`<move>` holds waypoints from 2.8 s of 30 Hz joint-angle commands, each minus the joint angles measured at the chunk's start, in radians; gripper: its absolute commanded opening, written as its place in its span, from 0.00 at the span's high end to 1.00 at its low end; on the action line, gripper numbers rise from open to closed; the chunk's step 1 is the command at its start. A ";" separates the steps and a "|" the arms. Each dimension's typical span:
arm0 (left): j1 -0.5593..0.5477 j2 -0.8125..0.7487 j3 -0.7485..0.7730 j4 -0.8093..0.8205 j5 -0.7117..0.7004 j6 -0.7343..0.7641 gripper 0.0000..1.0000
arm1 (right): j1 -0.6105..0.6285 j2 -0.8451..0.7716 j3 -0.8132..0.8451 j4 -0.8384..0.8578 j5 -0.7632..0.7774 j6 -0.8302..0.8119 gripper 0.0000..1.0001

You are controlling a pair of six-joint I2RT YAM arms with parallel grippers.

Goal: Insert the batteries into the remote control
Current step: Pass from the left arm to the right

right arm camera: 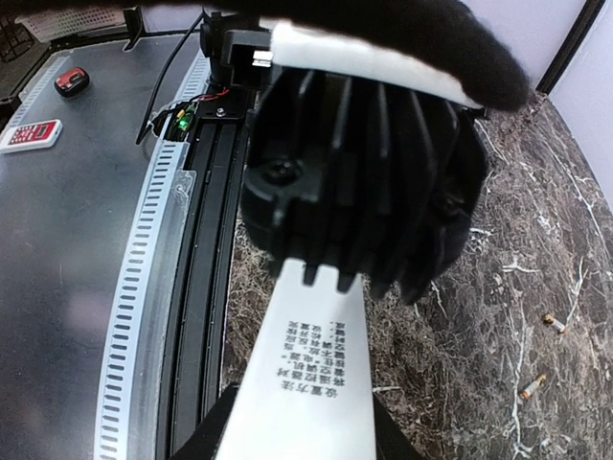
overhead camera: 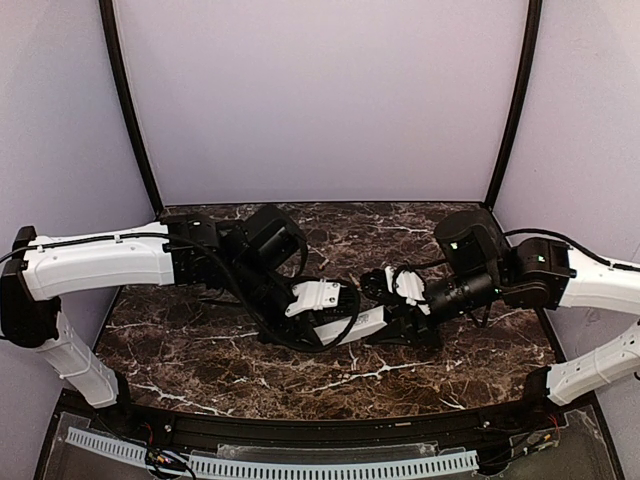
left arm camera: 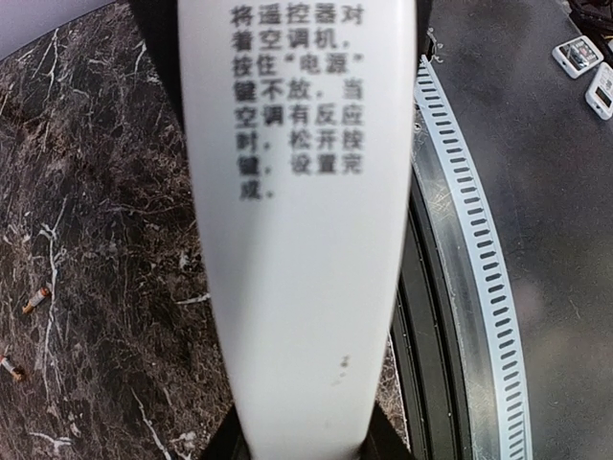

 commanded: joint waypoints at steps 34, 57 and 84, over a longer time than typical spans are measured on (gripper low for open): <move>-0.006 -0.013 0.017 0.015 -0.023 -0.002 0.99 | 0.016 -0.044 -0.005 0.071 0.007 0.004 0.67; -0.006 -0.071 -0.027 0.096 -0.012 -0.010 1.00 | 0.015 -0.093 -0.040 0.127 0.037 0.037 0.76; 0.171 -0.470 -0.381 0.580 -0.242 -0.587 0.01 | 0.006 -0.246 -0.271 0.553 0.218 0.009 1.00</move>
